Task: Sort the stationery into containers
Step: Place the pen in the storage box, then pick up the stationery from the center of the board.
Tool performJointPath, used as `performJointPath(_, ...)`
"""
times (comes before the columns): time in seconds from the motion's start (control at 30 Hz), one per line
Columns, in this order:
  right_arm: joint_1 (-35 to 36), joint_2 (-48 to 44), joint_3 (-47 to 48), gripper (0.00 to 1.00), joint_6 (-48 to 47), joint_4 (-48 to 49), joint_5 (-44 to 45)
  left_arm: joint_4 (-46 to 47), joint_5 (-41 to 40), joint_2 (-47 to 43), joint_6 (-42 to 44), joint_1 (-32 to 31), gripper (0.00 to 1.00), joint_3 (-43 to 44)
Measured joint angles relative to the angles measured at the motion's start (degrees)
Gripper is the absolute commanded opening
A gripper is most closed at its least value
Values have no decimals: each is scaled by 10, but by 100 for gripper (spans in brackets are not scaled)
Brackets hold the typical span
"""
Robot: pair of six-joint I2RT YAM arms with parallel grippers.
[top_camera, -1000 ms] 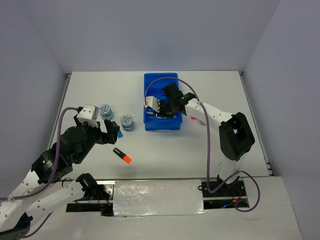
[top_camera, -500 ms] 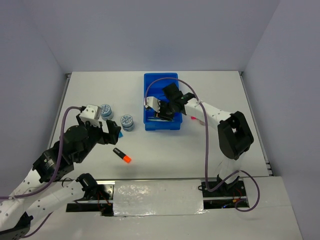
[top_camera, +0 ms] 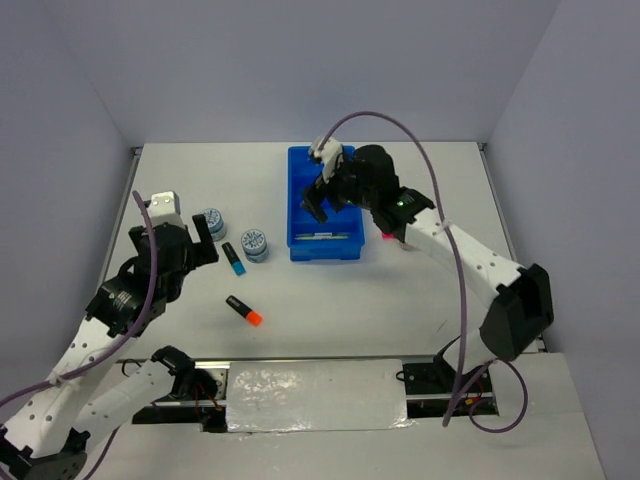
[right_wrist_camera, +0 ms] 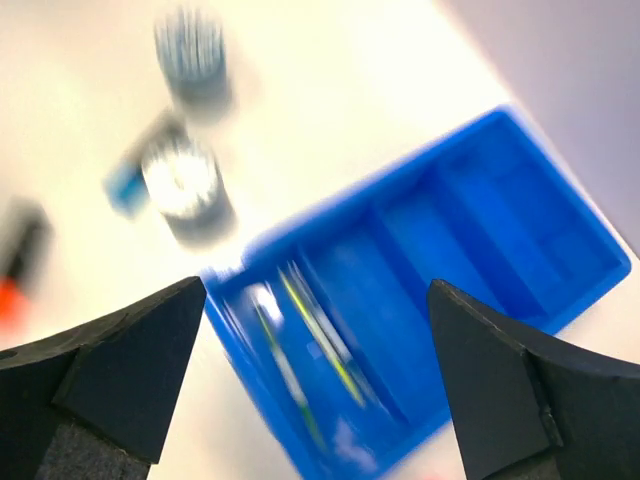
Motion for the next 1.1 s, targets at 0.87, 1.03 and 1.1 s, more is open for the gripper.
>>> performJointPath(0.87,196,308,235,100,421,-24,379,-17,76,29,-22,208,99,0)
performJointPath(1.03,207,360,270,99,422,-37,381,-17,85,17,-22,208,99,0)
performJointPath(1.1,213,382,287,99,421,-45,382,-17,86,8,-22,208,100,0)
